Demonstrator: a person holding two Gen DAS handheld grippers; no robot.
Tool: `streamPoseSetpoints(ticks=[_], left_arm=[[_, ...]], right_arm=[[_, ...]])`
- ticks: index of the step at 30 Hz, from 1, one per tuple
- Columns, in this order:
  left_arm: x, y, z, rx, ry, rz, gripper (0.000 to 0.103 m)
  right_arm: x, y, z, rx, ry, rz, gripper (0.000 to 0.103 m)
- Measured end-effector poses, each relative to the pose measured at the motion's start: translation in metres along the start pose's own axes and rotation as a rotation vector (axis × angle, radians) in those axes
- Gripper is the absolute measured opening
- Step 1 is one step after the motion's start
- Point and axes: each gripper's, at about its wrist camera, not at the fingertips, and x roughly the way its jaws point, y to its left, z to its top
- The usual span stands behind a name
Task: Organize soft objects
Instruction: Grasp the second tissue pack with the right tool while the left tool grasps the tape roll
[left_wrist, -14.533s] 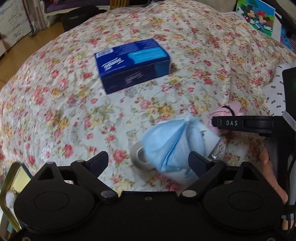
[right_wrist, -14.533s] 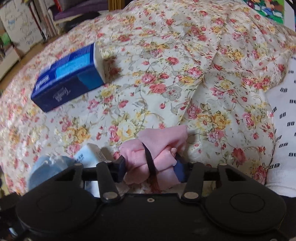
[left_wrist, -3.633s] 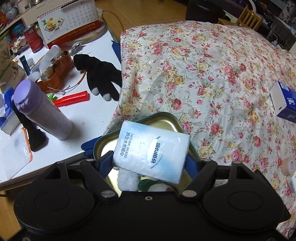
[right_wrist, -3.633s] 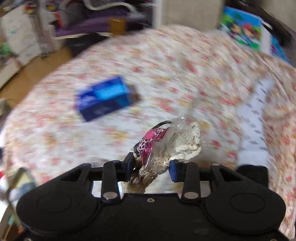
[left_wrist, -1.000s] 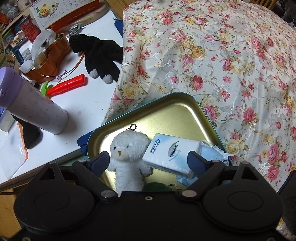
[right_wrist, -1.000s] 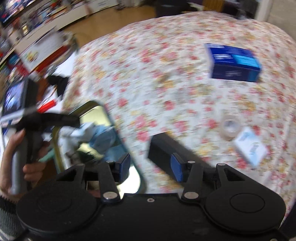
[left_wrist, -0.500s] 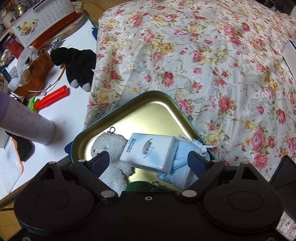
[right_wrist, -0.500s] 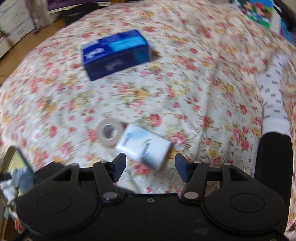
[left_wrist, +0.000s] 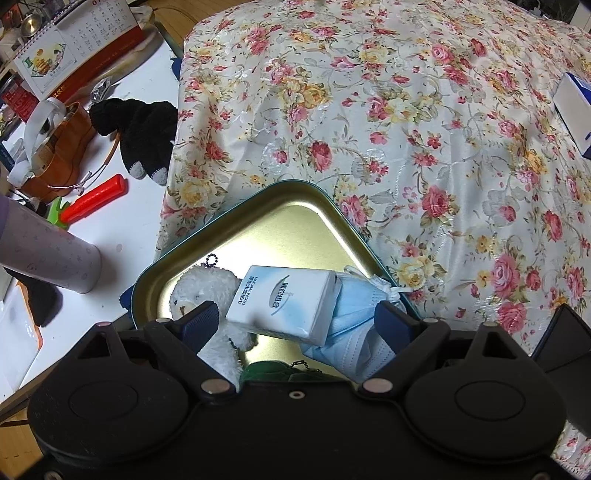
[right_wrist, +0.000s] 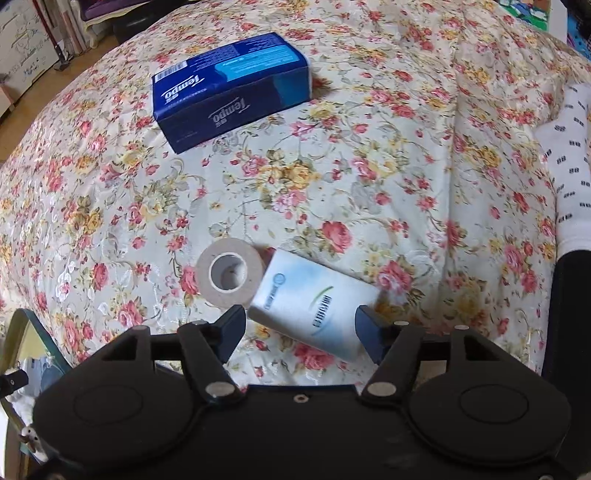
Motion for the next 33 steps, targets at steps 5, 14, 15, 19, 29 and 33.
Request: streamPoseSetpoints(ticks=[5, 14, 15, 19, 29, 33], left_arm=[[0.000, -0.003, 0.000, 0.015, -0.009, -0.009, 0.089], [0.002, -0.013, 0.000, 0.038, -0.014, -0.011, 0.089], [0.001, -0.014, 0.000, 0.043, -0.018, -0.009, 0.089], [-0.002, -0.019, 0.000, 0.057, -0.042, 0.010, 0.089], [-0.011, -0.031, 0.004, 0.083, -0.115, 0.059, 0.089], [-0.023, -0.042, 0.006, 0.084, -0.119, 0.050, 0.089]], right_arm=[[0.004, 0.000, -0.001, -0.047, -0.029, -0.041, 0.070], [0.006, -0.033, 0.005, -0.020, -0.060, -0.096, 0.071], [0.007, -0.037, 0.006, -0.014, -0.060, -0.094, 0.072], [0.010, -0.045, 0.008, -0.020, -0.068, -0.076, 0.075], [0.018, -0.048, 0.013, -0.087, -0.093, 0.001, 0.083], [0.020, -0.052, 0.019, -0.081, -0.095, 0.011, 0.083]])
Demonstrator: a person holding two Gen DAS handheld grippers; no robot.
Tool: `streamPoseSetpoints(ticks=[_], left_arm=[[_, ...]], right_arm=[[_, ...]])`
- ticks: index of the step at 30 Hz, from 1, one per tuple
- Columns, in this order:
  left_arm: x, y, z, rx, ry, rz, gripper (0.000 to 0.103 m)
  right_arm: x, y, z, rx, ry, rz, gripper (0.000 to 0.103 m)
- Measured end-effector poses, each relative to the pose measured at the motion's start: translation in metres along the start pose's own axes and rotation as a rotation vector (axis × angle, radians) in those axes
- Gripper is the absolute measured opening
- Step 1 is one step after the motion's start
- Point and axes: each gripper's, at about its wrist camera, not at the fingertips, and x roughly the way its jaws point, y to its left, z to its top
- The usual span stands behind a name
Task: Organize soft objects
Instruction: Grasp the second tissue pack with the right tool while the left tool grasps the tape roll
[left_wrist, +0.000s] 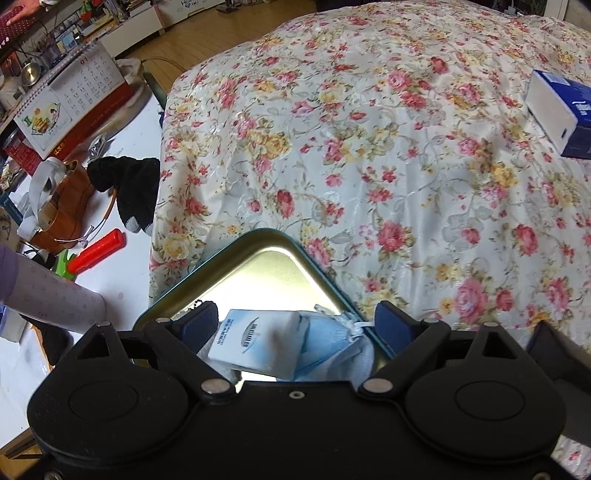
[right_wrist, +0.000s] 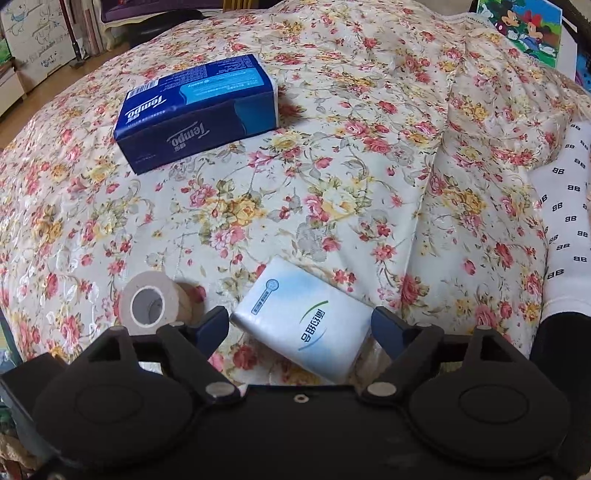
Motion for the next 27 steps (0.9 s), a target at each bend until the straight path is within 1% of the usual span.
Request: streamPoseSetpoints(ticks=[3, 5, 6, 9, 10, 14, 18, 21, 24, 27], left_arm=[[-0.016, -0.014, 0.004, 0.021, 0.003, -0.040, 0.089], [-0.031, -0.029, 0.008, 0.056, -0.008, -0.053, 0.089], [-0.038, -0.037, 0.010, 0.075, -0.019, -0.053, 0.089], [-0.061, -0.065, 0.017, 0.137, -0.052, -0.071, 0.089], [-0.067, -0.076, 0.020, 0.158, -0.056, -0.090, 0.089], [-0.081, -0.123, 0.027, 0.249, -0.043, -0.185, 0.089], [-0.080, -0.176, 0.025, 0.345, -0.018, -0.217, 0.090], [-0.069, -0.212, 0.023, 0.409, 0.018, -0.230, 0.090], [-0.058, -0.238, 0.021, 0.439, 0.053, -0.238, 0.090], [-0.049, -0.254, 0.020, 0.450, 0.057, -0.224, 0.090]], right_arm=[[0.002, -0.004, 0.003, 0.000, -0.007, -0.016, 0.083], [0.003, -0.010, 0.005, 0.007, -0.014, -0.031, 0.083], [0.003, -0.014, 0.005, 0.013, -0.013, -0.029, 0.082], [0.004, -0.028, 0.005, 0.036, 0.002, 0.011, 0.082], [0.004, -0.031, 0.005, 0.041, 0.005, 0.010, 0.082], [0.003, -0.042, 0.002, 0.046, -0.009, -0.040, 0.082], [0.005, -0.059, 0.002, 0.082, -0.006, -0.031, 0.082], [0.006, -0.067, 0.001, 0.097, -0.003, -0.022, 0.082], [0.007, -0.076, 0.003, 0.120, 0.004, -0.003, 0.082], [0.010, -0.083, 0.004, 0.142, 0.007, 0.002, 0.082]])
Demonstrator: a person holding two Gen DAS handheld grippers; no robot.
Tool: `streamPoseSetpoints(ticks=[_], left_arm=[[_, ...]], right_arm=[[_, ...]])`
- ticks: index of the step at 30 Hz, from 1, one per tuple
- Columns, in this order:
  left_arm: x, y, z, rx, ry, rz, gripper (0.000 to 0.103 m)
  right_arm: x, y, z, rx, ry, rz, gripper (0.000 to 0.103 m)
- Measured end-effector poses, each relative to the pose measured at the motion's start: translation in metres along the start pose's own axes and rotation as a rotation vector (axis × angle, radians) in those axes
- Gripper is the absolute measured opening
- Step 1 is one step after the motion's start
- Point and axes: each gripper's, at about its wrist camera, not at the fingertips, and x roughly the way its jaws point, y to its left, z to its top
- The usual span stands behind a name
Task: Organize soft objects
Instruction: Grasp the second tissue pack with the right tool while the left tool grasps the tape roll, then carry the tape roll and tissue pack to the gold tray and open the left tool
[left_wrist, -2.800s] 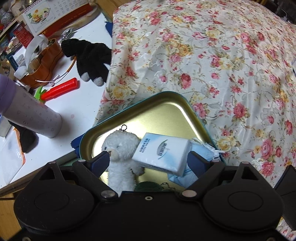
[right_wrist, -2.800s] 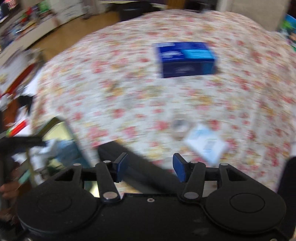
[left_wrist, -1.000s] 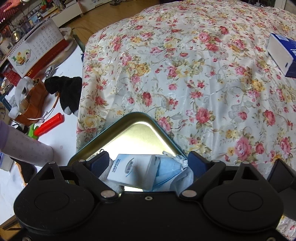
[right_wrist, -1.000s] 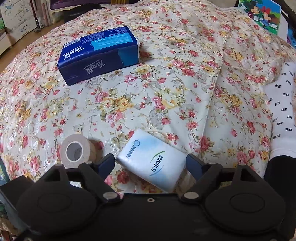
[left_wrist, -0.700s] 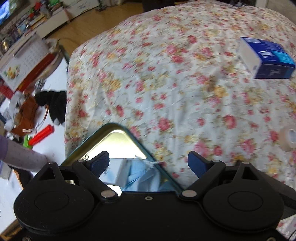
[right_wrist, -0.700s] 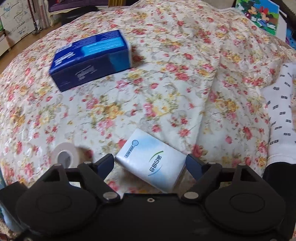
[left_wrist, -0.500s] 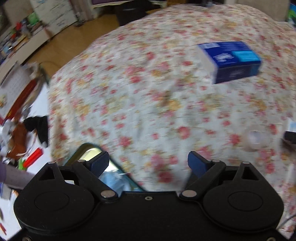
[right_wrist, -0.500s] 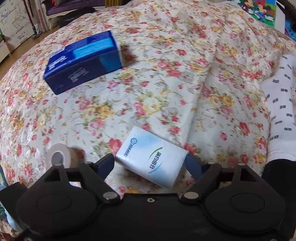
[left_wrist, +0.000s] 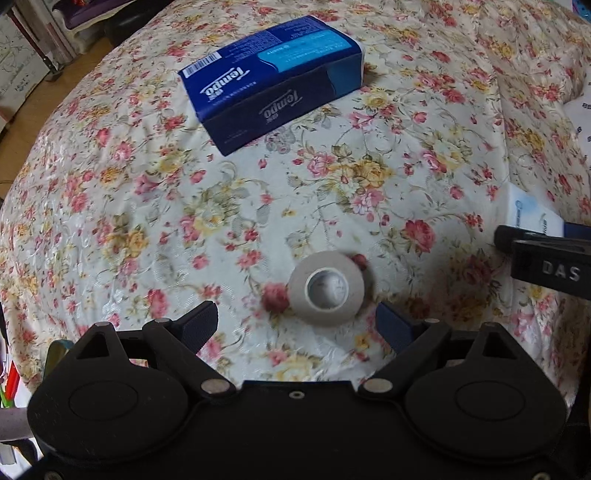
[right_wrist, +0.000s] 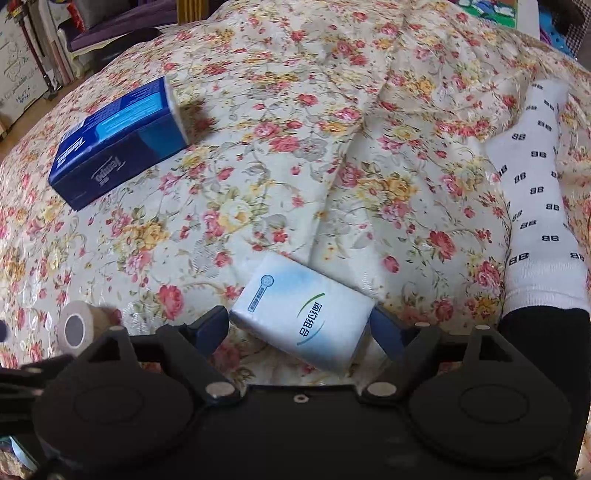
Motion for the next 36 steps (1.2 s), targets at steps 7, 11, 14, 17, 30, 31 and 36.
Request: streamPoseSetpoints(ticks=[7, 11, 14, 17, 30, 31, 36], left_arm=[[0.020, -0.009, 0.007, -0.010, 0.028, -0.007, 0.078], [0.026, -0.001, 0.006, -0.059, 0.046, -0.083, 0.048], [0.020, 0.015, 0.003, -0.120, 0.025, -0.083, 0.048], [0.006, 0.034, -0.006, -0.164, -0.006, -0.043, 0.048], [-0.034, 0.166, -0.074, -0.460, -0.108, 0.106, 0.048], [-0.033, 0.176, -0.080, -0.482, -0.103, 0.123, 0.048], [-0.020, 0.219, -0.111, -0.584, -0.071, 0.178, 0.048]], right_arm=[[0.004, -0.006, 0.002, 0.031, 0.009, 0.019, 0.083], [0.004, -0.007, 0.002, 0.047, 0.001, 0.026, 0.084], [0.005, -0.010, 0.002, 0.065, 0.004, 0.032, 0.085], [0.009, -0.011, 0.003, 0.080, 0.013, 0.031, 0.088], [0.029, 0.002, 0.010, 0.092, 0.010, -0.066, 0.093], [0.031, 0.003, 0.010, 0.091, 0.014, -0.075, 0.093], [0.026, 0.013, 0.011, 0.062, 0.009, -0.120, 0.083]])
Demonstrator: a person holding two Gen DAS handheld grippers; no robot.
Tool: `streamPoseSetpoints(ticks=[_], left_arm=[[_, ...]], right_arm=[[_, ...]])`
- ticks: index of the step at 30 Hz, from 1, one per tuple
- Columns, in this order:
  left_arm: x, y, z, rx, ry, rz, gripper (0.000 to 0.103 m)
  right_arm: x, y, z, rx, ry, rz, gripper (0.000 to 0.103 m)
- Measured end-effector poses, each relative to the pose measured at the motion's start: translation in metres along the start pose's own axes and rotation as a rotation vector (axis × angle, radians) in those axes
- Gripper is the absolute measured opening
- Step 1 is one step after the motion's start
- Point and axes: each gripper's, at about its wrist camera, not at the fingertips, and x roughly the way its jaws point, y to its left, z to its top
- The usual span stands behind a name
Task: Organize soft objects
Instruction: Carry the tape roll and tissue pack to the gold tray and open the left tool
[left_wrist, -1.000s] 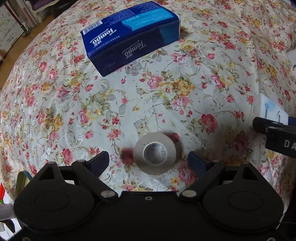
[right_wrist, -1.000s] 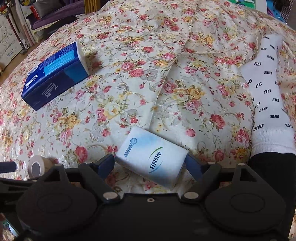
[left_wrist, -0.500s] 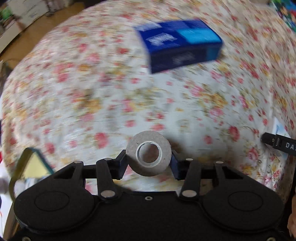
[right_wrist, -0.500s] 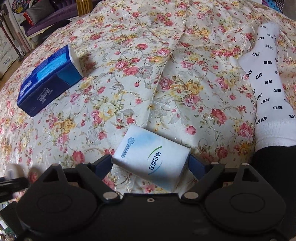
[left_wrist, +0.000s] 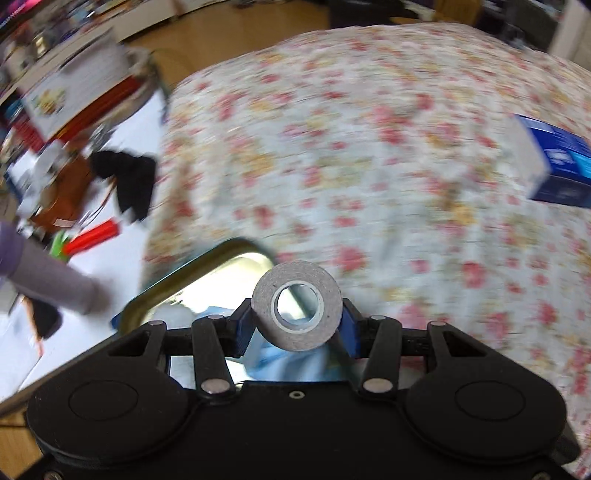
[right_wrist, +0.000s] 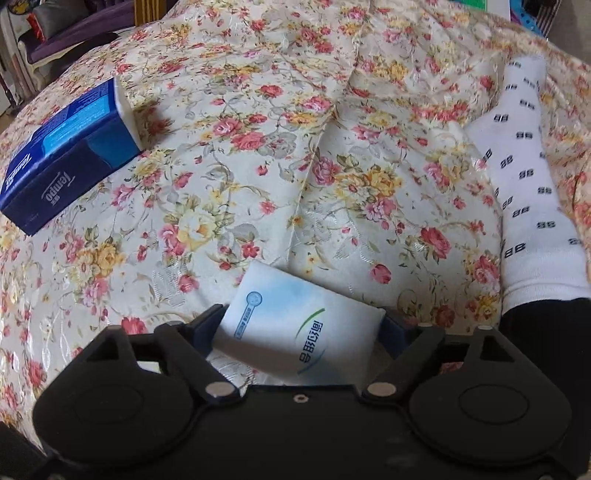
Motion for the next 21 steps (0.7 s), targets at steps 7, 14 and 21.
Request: streamPoseSetpoints(ticks=[7, 14, 21], left_arm=[[0.013, 0.055, -0.005, -0.095, 0.006, 0.037, 0.048], [0.011, 0.095, 0.003, -0.137, -0.039, 0.047, 0.048], [0.023, 0.100, 0.018, -0.157, -0.015, -0.031, 0.048]], right_arm=[[-0.044, 0.027, -0.007, -0.059, -0.049, 0.010, 0.083], [-0.116, 0.086, -0.033, -0.185, -0.115, 0.179, 0.083], [-0.162, 0.158, -0.079, -0.374, -0.114, 0.327, 0.083]])
